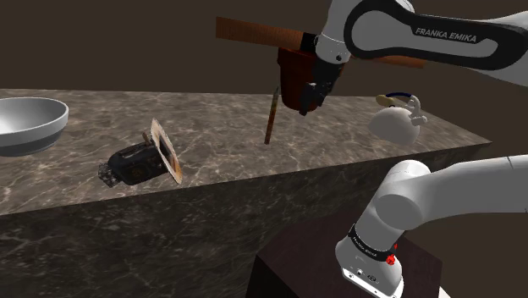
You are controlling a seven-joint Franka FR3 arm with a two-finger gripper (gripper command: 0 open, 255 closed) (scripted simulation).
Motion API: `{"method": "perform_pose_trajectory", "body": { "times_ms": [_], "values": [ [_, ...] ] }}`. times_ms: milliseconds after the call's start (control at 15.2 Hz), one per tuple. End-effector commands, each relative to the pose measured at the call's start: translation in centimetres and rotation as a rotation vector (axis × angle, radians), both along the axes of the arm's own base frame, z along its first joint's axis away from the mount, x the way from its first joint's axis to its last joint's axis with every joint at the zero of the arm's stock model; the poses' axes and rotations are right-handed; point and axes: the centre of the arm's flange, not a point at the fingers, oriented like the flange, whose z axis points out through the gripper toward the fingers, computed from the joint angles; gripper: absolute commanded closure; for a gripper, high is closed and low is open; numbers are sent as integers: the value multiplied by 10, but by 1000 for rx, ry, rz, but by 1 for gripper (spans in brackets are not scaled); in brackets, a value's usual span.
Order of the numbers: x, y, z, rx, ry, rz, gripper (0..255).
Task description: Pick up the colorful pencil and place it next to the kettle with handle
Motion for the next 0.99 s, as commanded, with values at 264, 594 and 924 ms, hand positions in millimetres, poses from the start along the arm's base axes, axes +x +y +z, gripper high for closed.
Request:
{"method": "perform_pose_trajectory", "body": {
  "times_ms": [264, 594, 924],
  "values": [
    [-12, 41, 6, 15, -267, -22, 0],
    [-28, 92, 11, 34, -600, -50, 0],
    [-16, 99, -4, 38, -663, -56, 0]
  ]
}}
